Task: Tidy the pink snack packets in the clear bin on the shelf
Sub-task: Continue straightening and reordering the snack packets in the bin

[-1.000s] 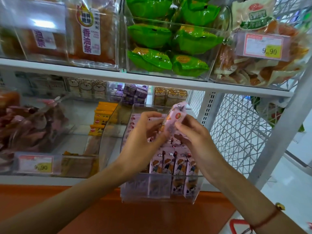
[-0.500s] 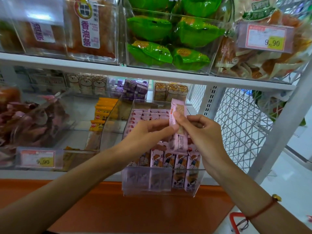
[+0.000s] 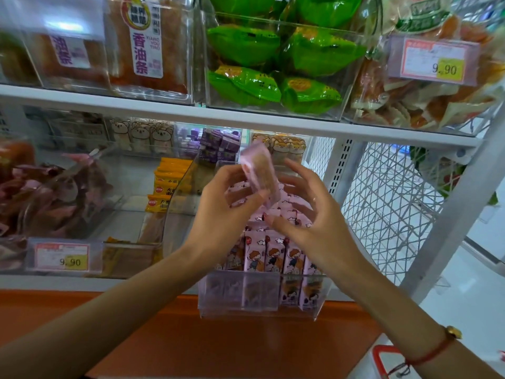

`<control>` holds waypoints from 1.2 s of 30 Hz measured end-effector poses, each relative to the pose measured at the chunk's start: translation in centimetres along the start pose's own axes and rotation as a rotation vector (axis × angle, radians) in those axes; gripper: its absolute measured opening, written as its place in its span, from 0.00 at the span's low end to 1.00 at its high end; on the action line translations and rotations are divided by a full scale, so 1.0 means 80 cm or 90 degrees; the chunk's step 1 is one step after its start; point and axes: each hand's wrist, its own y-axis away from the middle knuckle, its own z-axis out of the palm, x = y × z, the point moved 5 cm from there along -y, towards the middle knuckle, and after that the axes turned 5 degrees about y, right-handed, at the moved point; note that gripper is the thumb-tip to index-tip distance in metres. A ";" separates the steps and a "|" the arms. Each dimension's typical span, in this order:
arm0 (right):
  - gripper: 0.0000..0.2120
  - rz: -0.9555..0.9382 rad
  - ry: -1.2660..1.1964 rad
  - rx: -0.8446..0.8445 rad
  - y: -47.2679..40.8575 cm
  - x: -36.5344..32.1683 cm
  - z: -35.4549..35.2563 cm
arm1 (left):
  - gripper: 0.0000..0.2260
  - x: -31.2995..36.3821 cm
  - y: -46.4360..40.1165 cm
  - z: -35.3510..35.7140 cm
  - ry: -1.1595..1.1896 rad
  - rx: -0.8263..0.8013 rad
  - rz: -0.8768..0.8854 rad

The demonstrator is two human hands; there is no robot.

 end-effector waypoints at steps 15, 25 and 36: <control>0.09 0.137 -0.172 -0.007 -0.009 0.030 -0.027 | 0.17 -0.005 -0.003 -0.002 0.062 -0.039 -0.120; 0.26 0.124 -0.141 0.093 -0.014 0.042 -0.053 | 0.11 -0.013 0.001 0.021 0.004 -0.080 -0.130; 0.17 0.158 0.183 0.133 -0.005 0.090 -0.066 | 0.03 -0.043 -0.090 0.022 -0.144 0.060 -0.042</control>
